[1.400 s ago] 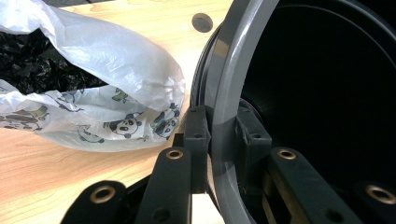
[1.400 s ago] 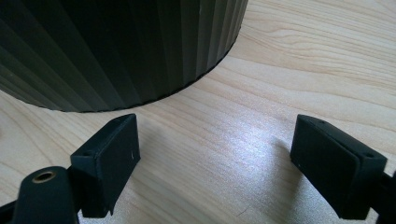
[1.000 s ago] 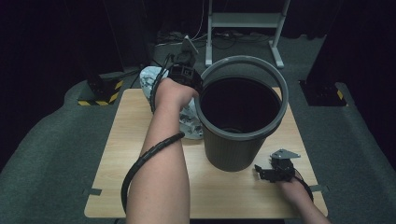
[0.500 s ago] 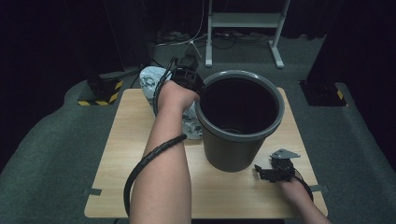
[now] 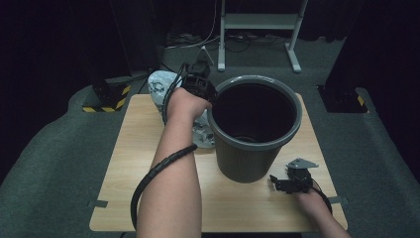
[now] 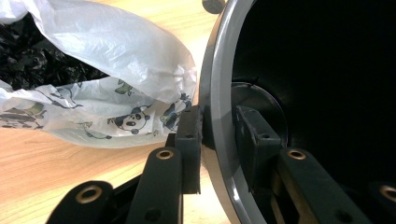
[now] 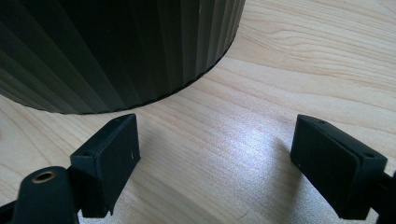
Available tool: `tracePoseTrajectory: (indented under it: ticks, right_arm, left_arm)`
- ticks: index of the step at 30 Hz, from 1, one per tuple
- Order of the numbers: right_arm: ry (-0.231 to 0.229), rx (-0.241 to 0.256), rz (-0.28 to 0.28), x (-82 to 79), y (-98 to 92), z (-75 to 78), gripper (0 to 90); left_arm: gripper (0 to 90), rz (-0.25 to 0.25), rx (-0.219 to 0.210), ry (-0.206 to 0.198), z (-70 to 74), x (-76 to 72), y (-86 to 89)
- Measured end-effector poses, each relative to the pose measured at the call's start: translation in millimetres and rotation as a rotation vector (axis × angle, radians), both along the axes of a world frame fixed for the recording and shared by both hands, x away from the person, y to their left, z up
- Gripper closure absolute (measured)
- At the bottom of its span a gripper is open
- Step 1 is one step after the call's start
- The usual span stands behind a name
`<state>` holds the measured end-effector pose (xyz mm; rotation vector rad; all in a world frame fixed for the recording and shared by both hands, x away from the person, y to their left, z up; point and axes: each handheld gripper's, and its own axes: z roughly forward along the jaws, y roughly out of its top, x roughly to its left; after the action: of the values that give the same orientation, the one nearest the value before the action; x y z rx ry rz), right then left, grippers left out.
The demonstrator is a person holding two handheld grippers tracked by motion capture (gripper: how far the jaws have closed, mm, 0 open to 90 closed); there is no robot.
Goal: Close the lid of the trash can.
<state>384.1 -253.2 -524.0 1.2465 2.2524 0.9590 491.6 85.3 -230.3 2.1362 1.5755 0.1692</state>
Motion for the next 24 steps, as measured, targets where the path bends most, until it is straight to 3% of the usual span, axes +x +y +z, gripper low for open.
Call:
tracePoseTrajectory:
  ticks: [5,10,13,19,24]
  right_arm:
    - [-0.001,-0.001,0.000,0.0,0.0,0.0,15.3]
    - [0.000,0.000,0.001,0.1,0.0,0.0,15.2]
    - [0.000,0.000,0.000,0.0,0.1,0.0,15.3]
    - [0.000,0.000,0.000,0.3,0.5,0.0,15.2]
    - [-0.001,-0.001,-0.001,0.0,0.5,-0.1,15.2]
  left_arm:
    - [55.1,-0.013,-0.014,-0.036,4.7,-1.6,0.0]
    - [41.9,-0.030,-0.025,-0.099,11.3,-5.8,3.0]
    - [39.7,-0.019,0.006,-0.114,14.4,-8.5,8.0]
    - [35.4,-0.002,0.013,-0.139,19.4,-15.5,23.9]
    - [33.8,0.019,0.055,-0.159,18.6,-21.2,39.8]
